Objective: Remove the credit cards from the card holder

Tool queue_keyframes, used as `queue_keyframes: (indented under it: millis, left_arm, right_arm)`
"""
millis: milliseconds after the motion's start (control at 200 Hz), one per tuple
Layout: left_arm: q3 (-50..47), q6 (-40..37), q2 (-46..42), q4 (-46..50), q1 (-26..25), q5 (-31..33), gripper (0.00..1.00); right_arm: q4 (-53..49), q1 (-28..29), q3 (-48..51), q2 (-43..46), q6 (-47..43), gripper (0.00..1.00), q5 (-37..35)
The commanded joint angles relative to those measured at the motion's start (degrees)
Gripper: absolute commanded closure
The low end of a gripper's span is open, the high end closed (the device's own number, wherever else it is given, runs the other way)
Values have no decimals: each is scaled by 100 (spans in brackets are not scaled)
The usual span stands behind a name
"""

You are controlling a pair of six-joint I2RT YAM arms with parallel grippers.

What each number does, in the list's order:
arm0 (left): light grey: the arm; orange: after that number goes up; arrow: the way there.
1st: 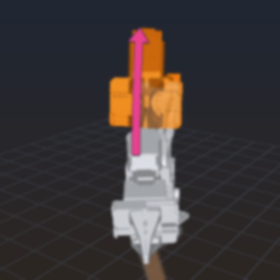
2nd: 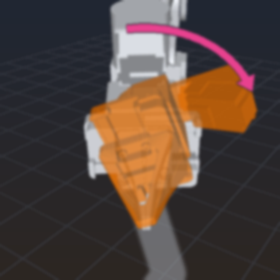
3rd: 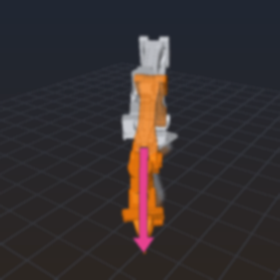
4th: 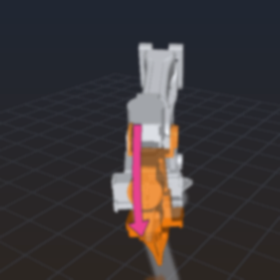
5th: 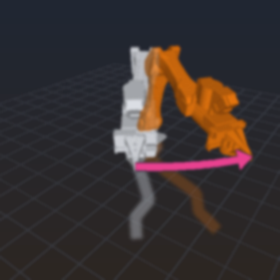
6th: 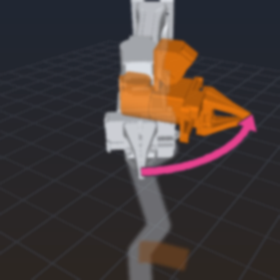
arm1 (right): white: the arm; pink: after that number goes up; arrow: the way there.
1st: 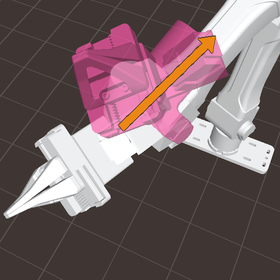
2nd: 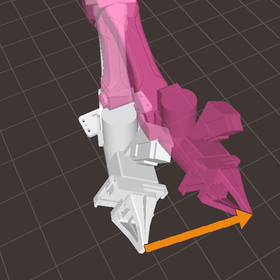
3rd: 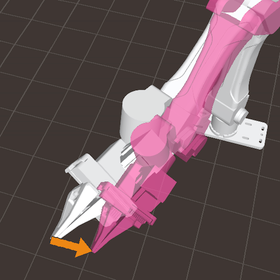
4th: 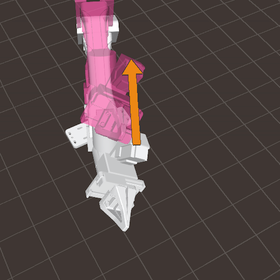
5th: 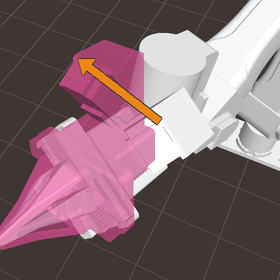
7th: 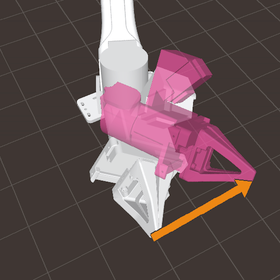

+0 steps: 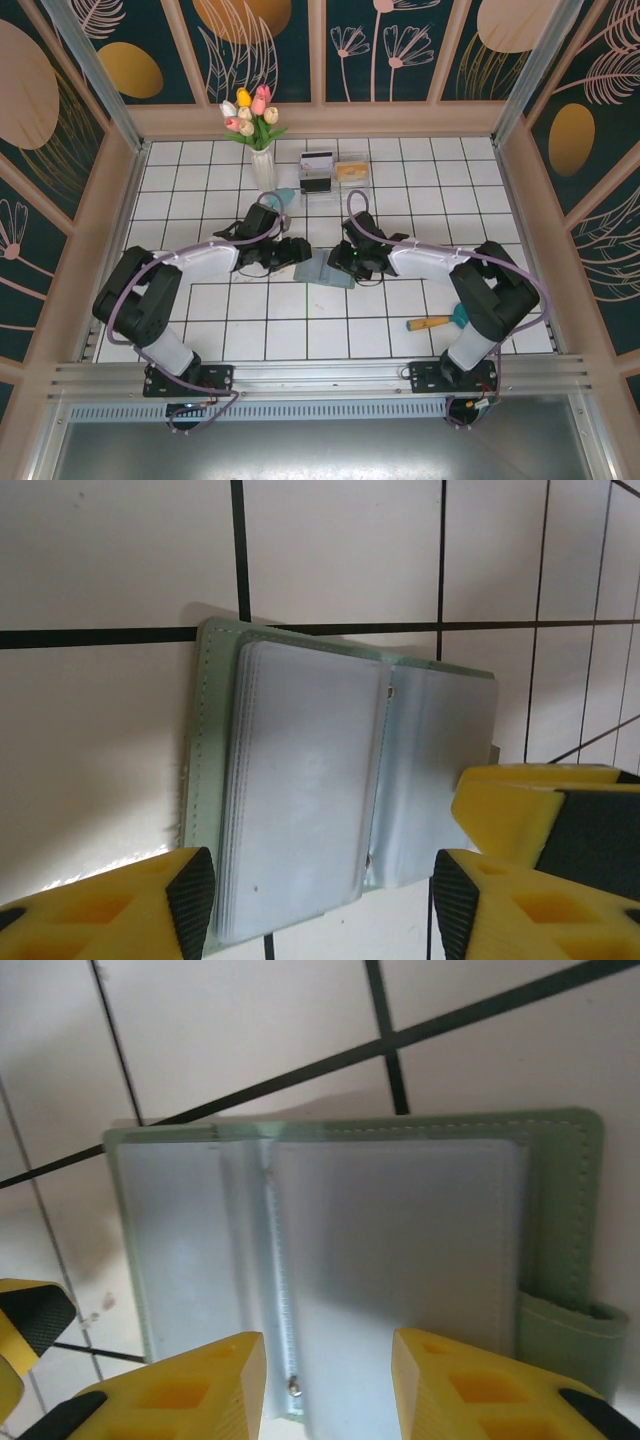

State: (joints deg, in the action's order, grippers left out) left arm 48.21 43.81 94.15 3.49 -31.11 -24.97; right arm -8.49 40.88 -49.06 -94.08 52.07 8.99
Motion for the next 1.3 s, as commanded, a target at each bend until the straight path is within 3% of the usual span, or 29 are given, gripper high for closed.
queue_keyframes:
  millis: [0, 300, 575, 746, 991, 1296]
  left_arm:
    - [274, 237, 251, 154, -111, 12, 40]
    - [508, 260, 538, 344, -138, -73, 52]
    - [511, 269, 720, 369, -151, -28, 50]
    - [531, 282, 791, 275, -155, -146, 58]
    - [563, 351, 903, 29, -155, -551, 60]
    - [669, 139, 729, 456, -157, -62, 61]
  right_arm:
    - [-363, -61, -31, -202, 73, 60, -185]
    - [-363, -313, -95, -462, -458, 60, -299]
    - [-293, -336, -67, -587, -525, 61, -109]
    - [-294, -326, -95, -611, -559, 61, -73]
    - [-221, -332, -66, -580, -584, 61, 27]
    - [-254, -334, -91, -628, -594, 61, 41]
